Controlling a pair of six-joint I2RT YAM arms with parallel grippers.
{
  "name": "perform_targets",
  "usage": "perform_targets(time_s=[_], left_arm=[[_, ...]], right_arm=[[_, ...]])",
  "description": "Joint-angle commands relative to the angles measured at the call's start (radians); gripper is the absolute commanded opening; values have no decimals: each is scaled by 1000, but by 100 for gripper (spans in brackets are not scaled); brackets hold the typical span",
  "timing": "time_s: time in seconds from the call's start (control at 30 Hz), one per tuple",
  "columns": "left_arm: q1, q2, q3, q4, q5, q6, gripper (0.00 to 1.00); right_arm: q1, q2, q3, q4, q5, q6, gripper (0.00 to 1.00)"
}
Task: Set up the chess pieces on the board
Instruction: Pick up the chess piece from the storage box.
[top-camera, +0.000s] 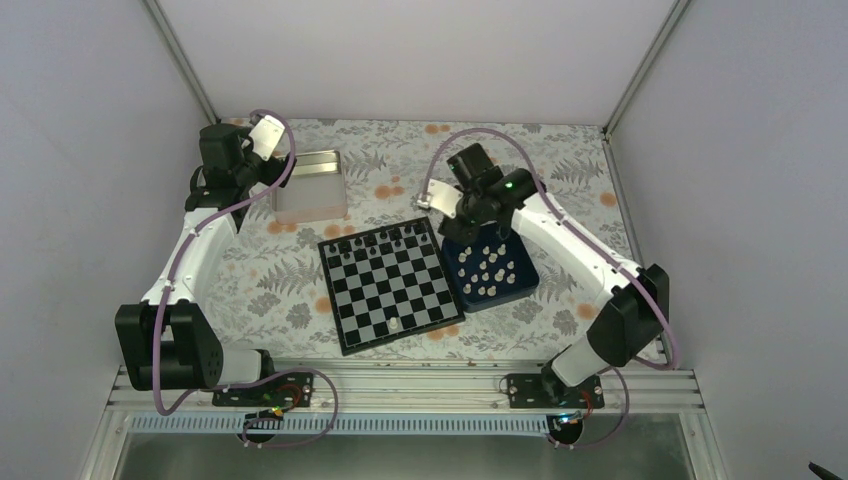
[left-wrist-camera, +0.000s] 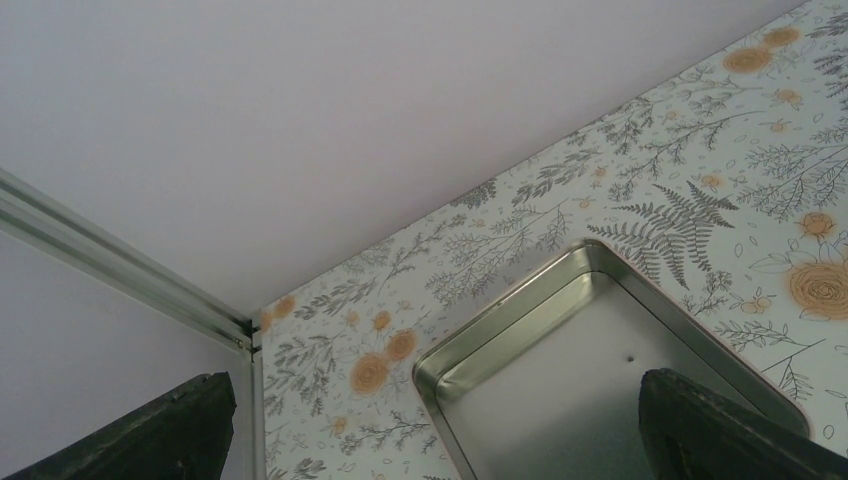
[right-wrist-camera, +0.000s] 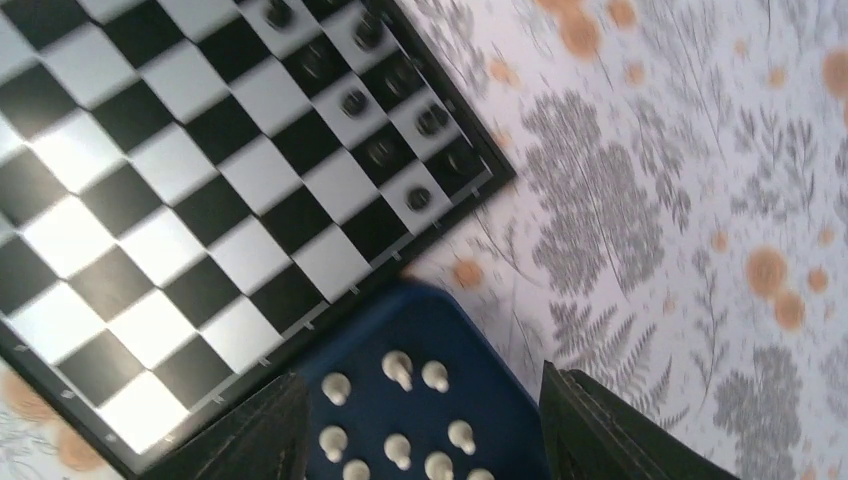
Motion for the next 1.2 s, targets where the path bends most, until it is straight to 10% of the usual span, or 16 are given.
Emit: perform_targets(time_s=[0.0, 0.3, 1.17], left_arm=[[6, -17, -10, 20, 7, 11, 100], [7, -11, -14, 27, 1, 10, 100], [7, 2, -16, 33, -11, 14, 100]], right_arm=[[-115, 8, -72, 22, 9, -38, 60], [-335, 59, -176, 106, -27, -72, 55], [-214, 237, -243, 167, -122, -86, 41]])
